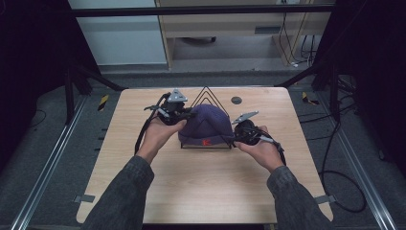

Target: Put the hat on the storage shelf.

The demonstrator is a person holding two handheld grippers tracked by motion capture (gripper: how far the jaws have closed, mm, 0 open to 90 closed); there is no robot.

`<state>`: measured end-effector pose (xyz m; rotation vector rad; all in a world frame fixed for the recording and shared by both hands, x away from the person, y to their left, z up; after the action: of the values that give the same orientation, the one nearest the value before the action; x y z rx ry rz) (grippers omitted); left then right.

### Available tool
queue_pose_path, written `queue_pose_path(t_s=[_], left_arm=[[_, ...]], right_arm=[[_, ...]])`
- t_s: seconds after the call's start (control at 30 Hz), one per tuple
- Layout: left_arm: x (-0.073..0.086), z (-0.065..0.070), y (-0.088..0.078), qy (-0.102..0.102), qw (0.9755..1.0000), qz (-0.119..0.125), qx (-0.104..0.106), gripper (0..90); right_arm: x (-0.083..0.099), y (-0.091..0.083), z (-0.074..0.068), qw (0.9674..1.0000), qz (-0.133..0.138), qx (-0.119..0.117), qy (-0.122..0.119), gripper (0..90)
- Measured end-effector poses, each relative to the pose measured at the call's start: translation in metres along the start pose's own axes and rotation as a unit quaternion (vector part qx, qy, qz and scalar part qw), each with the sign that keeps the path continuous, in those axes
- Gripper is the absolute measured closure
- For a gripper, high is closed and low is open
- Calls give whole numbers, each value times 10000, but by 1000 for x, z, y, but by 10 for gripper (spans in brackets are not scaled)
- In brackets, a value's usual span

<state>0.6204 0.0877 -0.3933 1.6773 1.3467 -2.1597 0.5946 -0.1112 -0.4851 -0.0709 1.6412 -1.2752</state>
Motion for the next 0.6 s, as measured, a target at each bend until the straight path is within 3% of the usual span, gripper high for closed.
queue_pose_path(t_s=[0.37,0.4,0.47,0.6], left_arm=[[-1,-1,-6,-82,9999,99,-97,700],[-3,-1,-10,-202,9995,239,-96,653],[-6,-2,-16,-246,9989,367,-153,601],[-10,2,-27,-197,9990,351,-211,461]], right_arm=[[-1,-10,-2,9999,95,90,93,424],[-2,-13,-1,9998,143,147,87,401],[-4,-17,-1,9995,232,167,116,379],[-6,-25,-2,9991,344,204,147,328]])
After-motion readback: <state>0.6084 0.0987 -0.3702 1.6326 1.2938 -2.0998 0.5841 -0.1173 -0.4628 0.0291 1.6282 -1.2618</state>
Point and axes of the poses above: each handheld gripper's, and its own axes: y roughly forward along the jaws, x roughly out of its underside, z roughly to its right, the point moved 7 cm from there along y, roughly forward along the jaws, and after that the axes turned 5 degrees about -y, right-handed, at the moved point
